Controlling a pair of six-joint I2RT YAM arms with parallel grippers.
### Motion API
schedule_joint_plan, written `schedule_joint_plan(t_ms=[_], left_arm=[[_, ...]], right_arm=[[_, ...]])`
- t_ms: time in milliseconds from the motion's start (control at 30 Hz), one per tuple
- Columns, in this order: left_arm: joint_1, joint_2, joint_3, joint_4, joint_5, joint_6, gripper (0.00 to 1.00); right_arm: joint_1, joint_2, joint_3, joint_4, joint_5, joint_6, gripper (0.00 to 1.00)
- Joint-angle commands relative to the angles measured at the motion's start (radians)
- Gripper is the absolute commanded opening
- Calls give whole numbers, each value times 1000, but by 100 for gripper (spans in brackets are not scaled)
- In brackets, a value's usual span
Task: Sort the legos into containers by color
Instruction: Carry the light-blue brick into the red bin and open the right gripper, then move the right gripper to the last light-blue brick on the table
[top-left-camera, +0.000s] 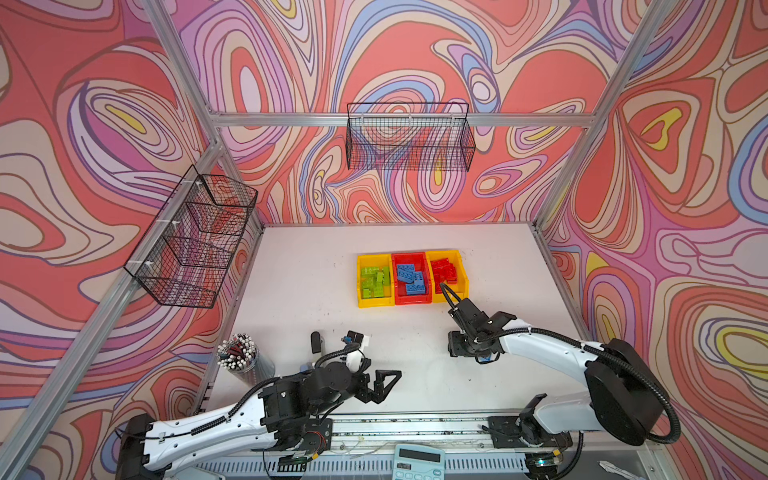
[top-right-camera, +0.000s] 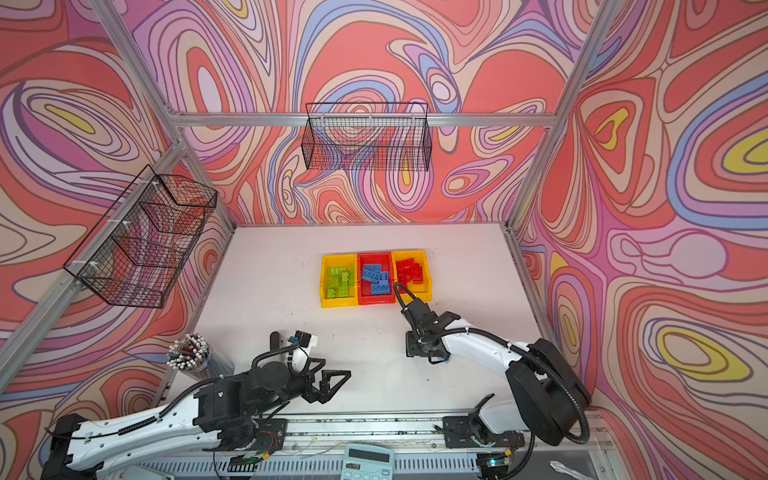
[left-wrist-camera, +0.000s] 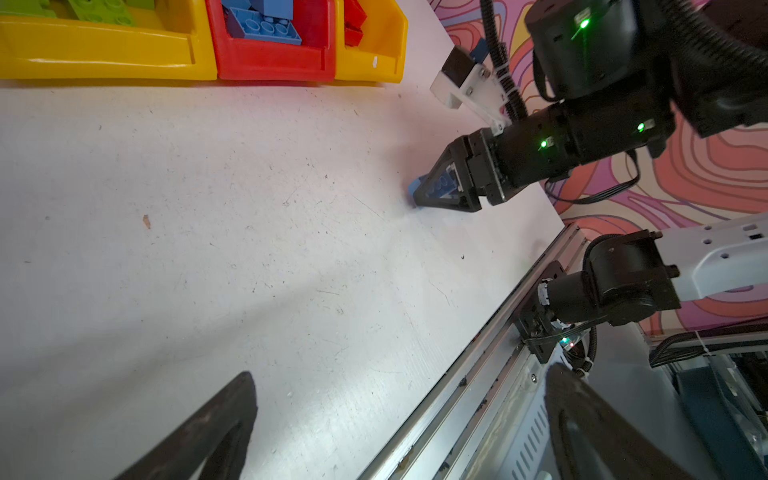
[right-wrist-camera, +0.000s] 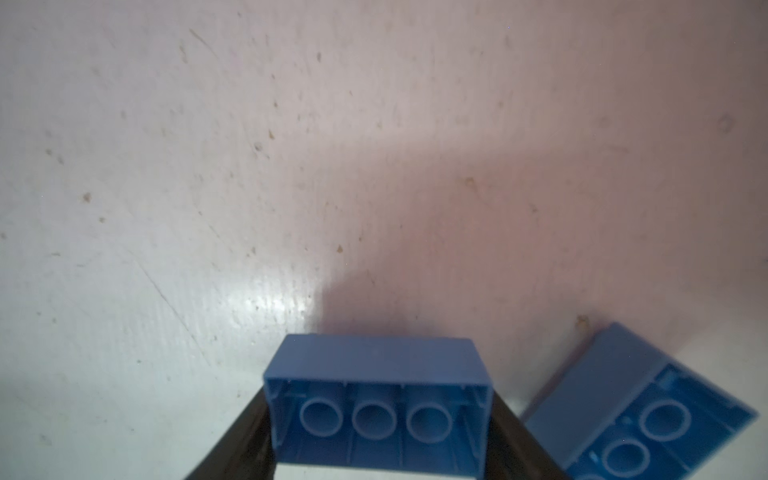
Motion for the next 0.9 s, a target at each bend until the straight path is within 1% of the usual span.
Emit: schedule_joint_plan(t_ms=[0, 67, 133, 333, 500, 667, 733, 867], left_arm=[[-5, 19, 25, -65, -10, 1, 100], [-4, 32, 34, -66, -14, -1, 100], [-4, 44, 42, -102, -19, 1, 100], [-4, 75, 71, -148, -37, 3, 100], [-2, 56, 83, -184, -51, -5, 100], [-2, 20, 89, -238, -94, -11, 100], [0, 8, 93, -256, -110, -10, 100], [3, 7, 114, -276, -124, 2, 100]], right_arm=[[7, 3, 89, -18, 50, -6, 54], [7, 23, 159, -13, 70, -24, 54], [6, 70, 242, -10, 79, -49, 54], [-4, 309, 586, -15, 94, -128, 54], [-45, 508, 814, -27, 63, -188, 54], [-88, 643, 954, -28, 11, -220, 56], [-94, 684, 1000, -29, -12, -229, 58], [-96, 715, 1046, -10, -67, -242, 74]])
